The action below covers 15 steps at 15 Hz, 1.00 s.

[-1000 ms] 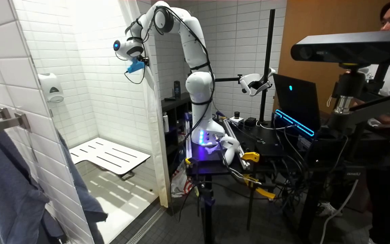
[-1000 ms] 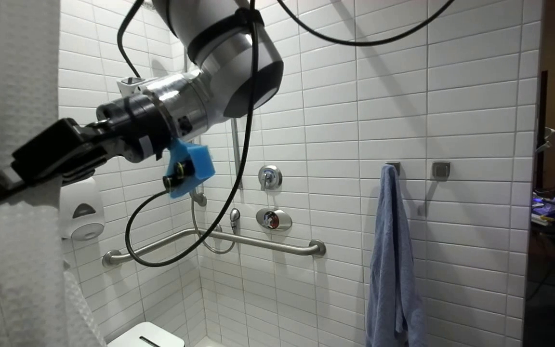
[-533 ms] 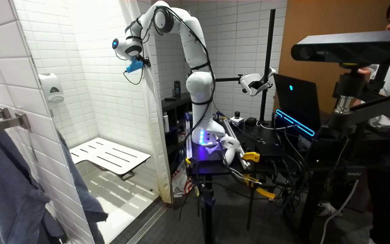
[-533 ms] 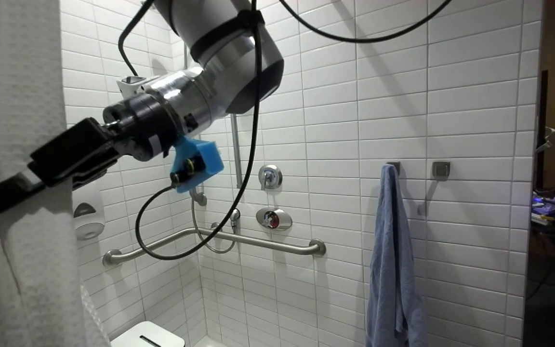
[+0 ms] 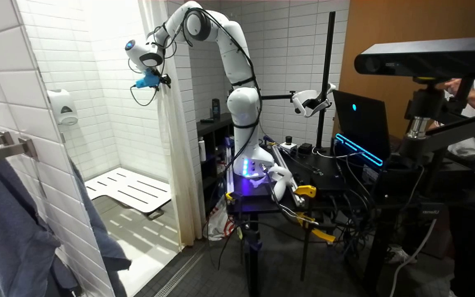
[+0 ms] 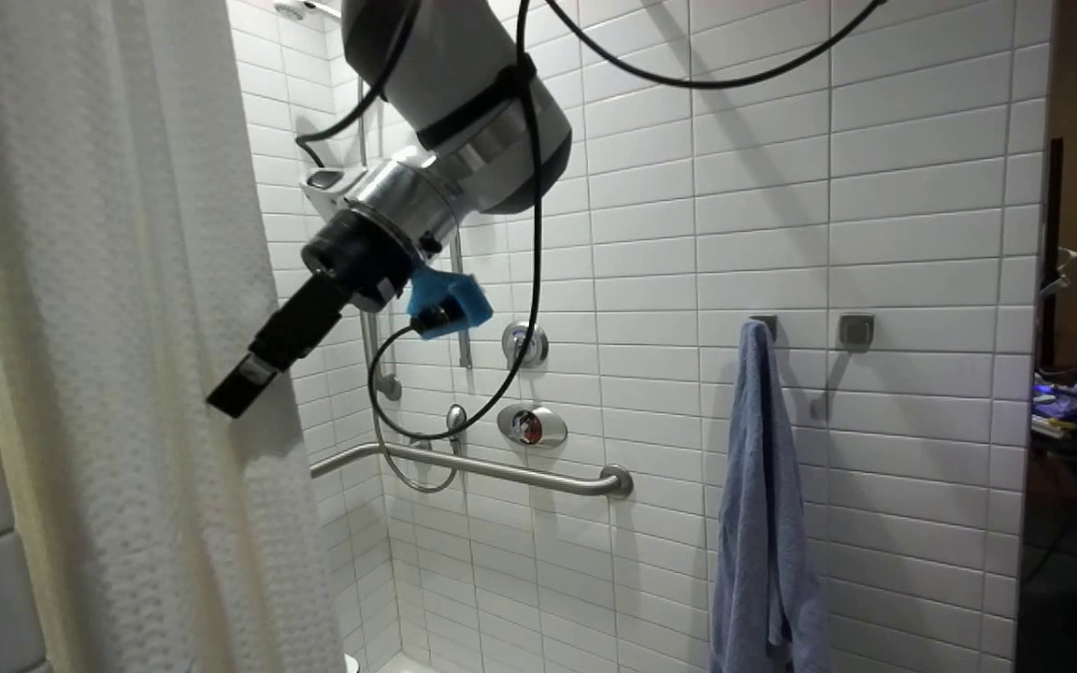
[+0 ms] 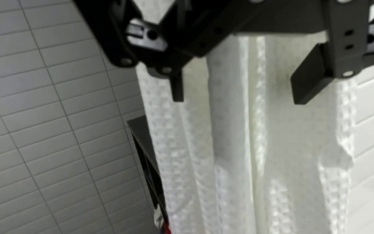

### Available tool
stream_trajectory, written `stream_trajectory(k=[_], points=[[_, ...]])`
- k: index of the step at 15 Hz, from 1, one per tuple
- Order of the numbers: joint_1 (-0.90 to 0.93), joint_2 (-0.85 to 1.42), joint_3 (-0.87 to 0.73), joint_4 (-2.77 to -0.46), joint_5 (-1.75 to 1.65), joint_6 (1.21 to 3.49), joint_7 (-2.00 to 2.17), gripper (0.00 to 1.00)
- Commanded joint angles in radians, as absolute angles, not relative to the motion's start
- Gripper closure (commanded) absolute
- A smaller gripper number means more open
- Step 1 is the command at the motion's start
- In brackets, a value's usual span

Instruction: Move the shower curtain to the left

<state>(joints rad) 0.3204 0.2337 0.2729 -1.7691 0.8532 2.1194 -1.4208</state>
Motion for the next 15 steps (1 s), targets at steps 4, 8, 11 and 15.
stream_trajectory(k=[4,8,11,15], points=[[0.264,0.255,0.233,-1.68,0.502,2.134,-1.237,0.0],[0.219,0.272,0.208,-1.625,0.307,2.096,-1.087,0.0],[0.195,0.292,0.185,-1.584,0.182,2.053,-0.972,0.0],[0.178,0.304,0.152,-1.558,0.053,2.02,-0.772,0.0]])
